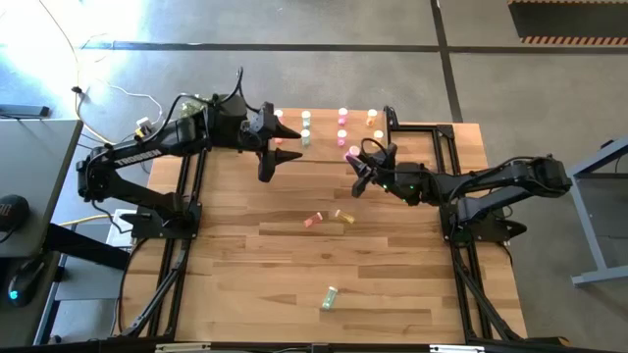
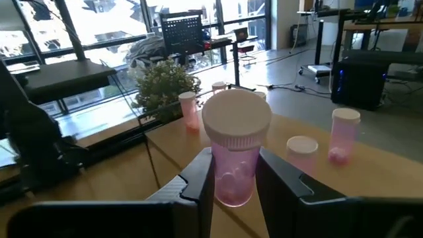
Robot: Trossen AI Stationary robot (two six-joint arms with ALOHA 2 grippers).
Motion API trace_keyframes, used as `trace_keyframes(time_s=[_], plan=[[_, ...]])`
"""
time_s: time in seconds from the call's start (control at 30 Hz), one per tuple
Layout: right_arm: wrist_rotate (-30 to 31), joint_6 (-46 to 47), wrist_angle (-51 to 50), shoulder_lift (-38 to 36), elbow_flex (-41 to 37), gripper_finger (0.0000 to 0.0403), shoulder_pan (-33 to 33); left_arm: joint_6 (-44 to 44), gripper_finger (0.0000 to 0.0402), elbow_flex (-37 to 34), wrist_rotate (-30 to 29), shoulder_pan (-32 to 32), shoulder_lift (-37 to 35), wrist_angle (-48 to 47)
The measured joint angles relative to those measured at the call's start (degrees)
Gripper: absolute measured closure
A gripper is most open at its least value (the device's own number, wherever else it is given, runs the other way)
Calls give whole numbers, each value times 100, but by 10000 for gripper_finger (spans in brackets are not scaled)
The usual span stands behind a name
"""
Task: Pick and place medicine bottles onto shelf by color
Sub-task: Put the purple pill bottle on the shelf aligned with the other purple pill bottles
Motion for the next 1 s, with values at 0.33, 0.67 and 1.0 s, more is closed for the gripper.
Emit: trace_keyframes(time_s=[0.33, 0.67, 1.0], plan=[[-188, -64, -409, 691, 382, 320, -355, -331, 159, -1365, -4, 57, -533, 1212], [-266, -11, -276, 1208, 415, 320, -589, -332, 159, -1439, -13, 225, -568, 1223], [-593, 109, -756, 1243, 741, 320, -829, -229, 159, -1439, -12, 227, -568, 1219]])
